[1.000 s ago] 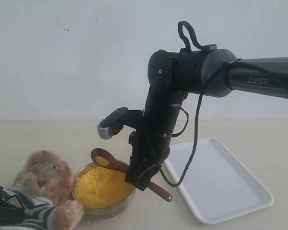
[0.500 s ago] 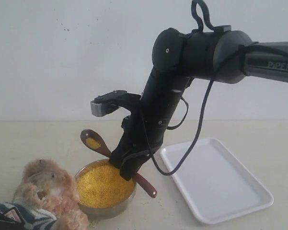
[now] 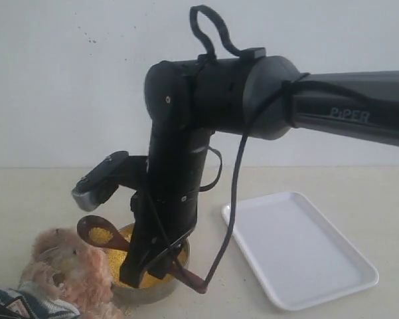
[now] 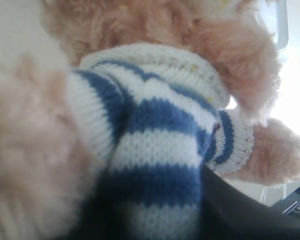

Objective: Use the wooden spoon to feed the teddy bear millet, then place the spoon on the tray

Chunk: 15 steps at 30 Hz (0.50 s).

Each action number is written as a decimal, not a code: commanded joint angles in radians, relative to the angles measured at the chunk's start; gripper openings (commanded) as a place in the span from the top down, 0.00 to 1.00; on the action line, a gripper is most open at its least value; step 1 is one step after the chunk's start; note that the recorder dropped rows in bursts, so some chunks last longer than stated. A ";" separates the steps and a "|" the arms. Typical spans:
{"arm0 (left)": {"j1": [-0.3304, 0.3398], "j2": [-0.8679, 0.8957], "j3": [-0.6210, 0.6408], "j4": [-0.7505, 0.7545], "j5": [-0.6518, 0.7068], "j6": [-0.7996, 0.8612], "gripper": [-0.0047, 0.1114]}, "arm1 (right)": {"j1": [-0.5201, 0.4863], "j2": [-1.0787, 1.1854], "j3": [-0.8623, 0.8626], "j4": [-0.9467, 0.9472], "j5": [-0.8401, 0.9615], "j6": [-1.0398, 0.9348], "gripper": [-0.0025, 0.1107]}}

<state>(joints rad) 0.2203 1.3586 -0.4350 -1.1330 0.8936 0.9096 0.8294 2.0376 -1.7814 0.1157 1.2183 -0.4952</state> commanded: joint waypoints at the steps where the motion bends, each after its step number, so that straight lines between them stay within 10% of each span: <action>1: 0.001 -0.006 0.004 -0.006 0.015 0.011 0.93 | 0.049 -0.013 -0.006 -0.060 -0.008 0.046 0.98; 15: 0.001 -0.006 0.004 -0.013 0.021 0.012 0.93 | 0.174 -0.002 -0.006 -0.331 -0.096 0.149 0.98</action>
<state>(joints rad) 0.2203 1.3586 -0.4350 -1.1330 0.8942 0.9154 0.9789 2.0376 -1.7814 -0.1091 1.1374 -0.3824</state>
